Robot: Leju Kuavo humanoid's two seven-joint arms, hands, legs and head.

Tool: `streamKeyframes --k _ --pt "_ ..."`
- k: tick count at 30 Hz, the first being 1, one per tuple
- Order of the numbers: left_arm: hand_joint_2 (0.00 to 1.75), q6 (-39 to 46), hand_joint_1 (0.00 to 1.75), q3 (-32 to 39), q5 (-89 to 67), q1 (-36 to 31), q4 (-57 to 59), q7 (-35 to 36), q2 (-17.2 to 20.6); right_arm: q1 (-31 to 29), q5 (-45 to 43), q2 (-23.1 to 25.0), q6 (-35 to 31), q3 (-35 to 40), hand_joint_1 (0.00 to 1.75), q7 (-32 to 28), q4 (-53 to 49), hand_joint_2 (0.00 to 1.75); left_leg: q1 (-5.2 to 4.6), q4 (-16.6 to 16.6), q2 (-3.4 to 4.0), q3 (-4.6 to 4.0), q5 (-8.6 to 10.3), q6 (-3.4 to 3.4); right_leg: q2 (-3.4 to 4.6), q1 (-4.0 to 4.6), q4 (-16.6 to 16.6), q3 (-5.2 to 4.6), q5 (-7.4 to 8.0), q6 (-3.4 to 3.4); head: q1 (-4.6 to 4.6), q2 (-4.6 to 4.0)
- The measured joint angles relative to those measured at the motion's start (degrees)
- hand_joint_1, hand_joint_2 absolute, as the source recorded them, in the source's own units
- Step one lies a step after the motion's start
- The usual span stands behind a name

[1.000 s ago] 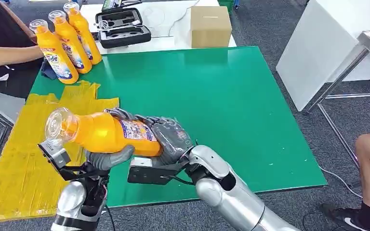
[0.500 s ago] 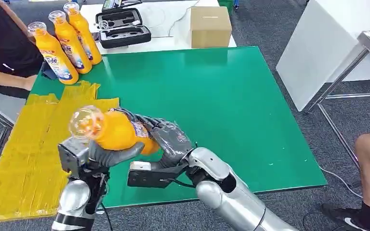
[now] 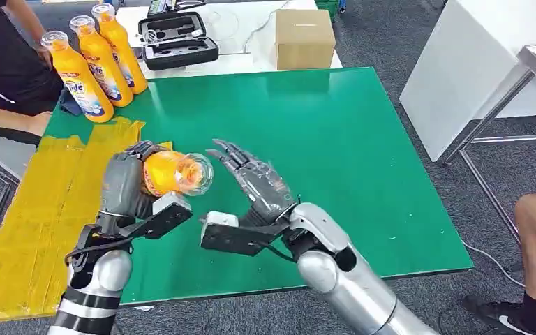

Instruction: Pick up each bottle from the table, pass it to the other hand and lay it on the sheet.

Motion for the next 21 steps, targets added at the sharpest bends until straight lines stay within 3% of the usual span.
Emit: streamKeyframes --k 7,14,21 --pt "1.75 0.5 1.75 2.1 -22.3 -5.3 14.6 8.0 7.4 -0.5 -1.7 -1.9 1.6 -4.0 0.0 -0.7 -2.6 0.0 0.01 0.0 0.08 0.0 0.06 -0.04 0.0 0.01 0.0 -0.03 0.09 -0.12 -0.02 0.0" --pt "1.75 1.7 1.75 2.2 -23.2 -9.9 31.8 8.6 12.2 -0.9 -1.8 -3.2 1.8 -4.1 0.0 -0.4 -4.0 0.0 0.01 0.0 0.14 -0.03 0.07 -0.04 0.07 0.0 0.0 -0.09 0.1 -0.13 0.02 0.0" --pt "1.75 -0.1 1.75 2.2 -23.7 -11.7 38.8 9.5 14.0 -1.0 -1.9 -4.0 1.9 -4.1 0.0 -0.1 -4.5 0.0 0.01 0.0 0.11 -0.07 0.07 -0.05 0.05 0.01 0.0 -0.1 0.09 -0.13 0.02 0.0"
